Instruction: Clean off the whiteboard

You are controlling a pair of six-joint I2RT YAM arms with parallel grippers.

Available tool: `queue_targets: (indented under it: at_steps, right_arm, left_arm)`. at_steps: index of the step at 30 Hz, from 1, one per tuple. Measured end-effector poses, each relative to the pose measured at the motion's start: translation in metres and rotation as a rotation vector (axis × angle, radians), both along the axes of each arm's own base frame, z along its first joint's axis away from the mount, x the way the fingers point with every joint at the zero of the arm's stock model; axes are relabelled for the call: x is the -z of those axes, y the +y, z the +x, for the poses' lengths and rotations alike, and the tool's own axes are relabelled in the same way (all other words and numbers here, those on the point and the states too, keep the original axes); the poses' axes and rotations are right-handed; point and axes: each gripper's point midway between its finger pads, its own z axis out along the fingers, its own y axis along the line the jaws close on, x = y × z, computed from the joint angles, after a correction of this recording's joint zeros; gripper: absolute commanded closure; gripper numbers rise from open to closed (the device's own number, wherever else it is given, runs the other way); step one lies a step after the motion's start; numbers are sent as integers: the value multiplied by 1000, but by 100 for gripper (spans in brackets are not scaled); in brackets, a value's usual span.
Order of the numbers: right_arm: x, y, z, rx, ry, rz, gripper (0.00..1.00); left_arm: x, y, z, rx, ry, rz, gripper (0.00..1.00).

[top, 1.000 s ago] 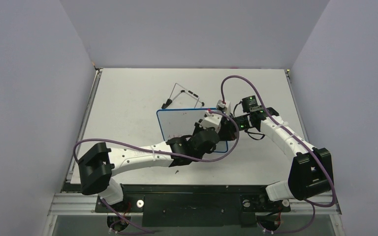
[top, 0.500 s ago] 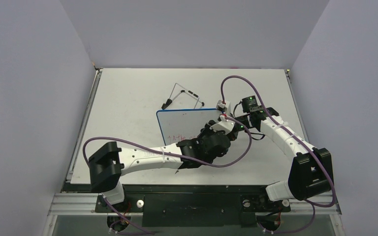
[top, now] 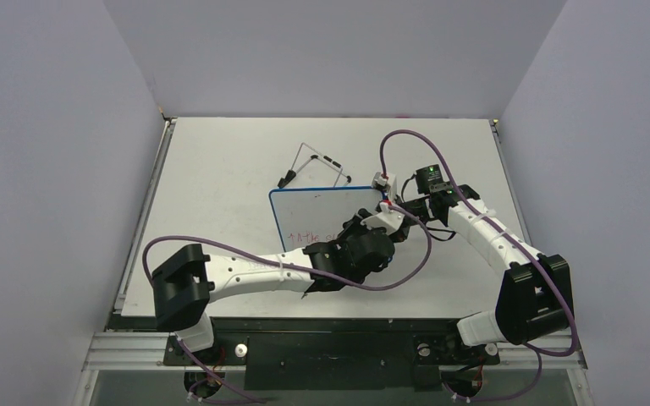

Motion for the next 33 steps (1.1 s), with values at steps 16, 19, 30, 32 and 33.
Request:
queue_targets:
  at_steps: [16, 19, 30, 32, 33]
  right_arm:
    - [0, 0, 1, -3, -9, 1, 100]
    - [0, 0, 1, -2, -8, 1, 100]
    - [0, 0, 0, -2, -2, 0, 100]
    - [0, 0, -1, -3, 0, 1, 100]
    - [0, 0, -1, -3, 2, 1, 100]
  left_arm:
    - [33, 21, -7, 70, 34, 93, 100]
    - [16, 32, 6, 41, 17, 54, 100]
    - [-10, 33, 19, 60, -12, -74, 100]
    - [-7, 23, 13, 95, -12, -73, 100]
    - [-5, 17, 9, 112, -12, -66, 100]
